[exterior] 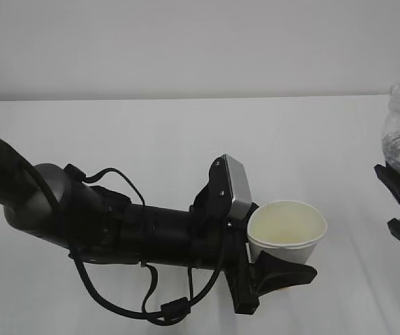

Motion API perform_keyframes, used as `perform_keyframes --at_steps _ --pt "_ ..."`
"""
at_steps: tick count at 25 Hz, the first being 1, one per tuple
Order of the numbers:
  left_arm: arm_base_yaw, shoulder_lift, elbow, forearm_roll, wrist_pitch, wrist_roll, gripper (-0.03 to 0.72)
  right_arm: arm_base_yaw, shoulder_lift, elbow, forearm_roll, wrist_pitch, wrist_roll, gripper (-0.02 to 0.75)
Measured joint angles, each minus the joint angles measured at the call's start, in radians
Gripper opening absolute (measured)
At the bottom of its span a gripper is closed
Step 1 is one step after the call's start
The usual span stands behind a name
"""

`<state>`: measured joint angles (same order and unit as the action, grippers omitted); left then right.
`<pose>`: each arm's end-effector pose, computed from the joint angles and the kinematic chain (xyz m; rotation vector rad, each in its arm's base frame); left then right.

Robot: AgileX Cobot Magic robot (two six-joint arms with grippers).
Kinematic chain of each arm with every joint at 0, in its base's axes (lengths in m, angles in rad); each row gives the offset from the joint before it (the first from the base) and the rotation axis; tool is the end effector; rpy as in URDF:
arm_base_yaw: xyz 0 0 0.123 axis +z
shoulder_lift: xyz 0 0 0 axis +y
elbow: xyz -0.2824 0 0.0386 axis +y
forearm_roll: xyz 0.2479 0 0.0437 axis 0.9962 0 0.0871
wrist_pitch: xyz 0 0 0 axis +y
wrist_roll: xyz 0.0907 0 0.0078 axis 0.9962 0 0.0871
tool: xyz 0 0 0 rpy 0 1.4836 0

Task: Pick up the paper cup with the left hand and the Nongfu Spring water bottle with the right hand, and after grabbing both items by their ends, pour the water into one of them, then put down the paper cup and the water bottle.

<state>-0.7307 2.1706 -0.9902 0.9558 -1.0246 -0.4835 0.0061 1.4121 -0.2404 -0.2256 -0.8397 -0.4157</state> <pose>0.2463 -0.3060 0.1002 1.2980 1.4730 -1.1187 0.2168 0.0165 0.1735 -0.6305 1.7195 -0.2431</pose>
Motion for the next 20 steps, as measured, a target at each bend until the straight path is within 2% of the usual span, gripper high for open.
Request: perform_keyframes --at_steps 10,20 --pt "-0.002 0.0 0.0 -0.068 0.0 -0.002 0.447 0.0 0.0 0.0 0.0 0.0 -0.147 0.427" --pt "-0.002 0.0 0.0 -0.076 0.0 -0.002 0.447 0.0 0.0 0.0 -0.002 0.001 -0.258 0.427"
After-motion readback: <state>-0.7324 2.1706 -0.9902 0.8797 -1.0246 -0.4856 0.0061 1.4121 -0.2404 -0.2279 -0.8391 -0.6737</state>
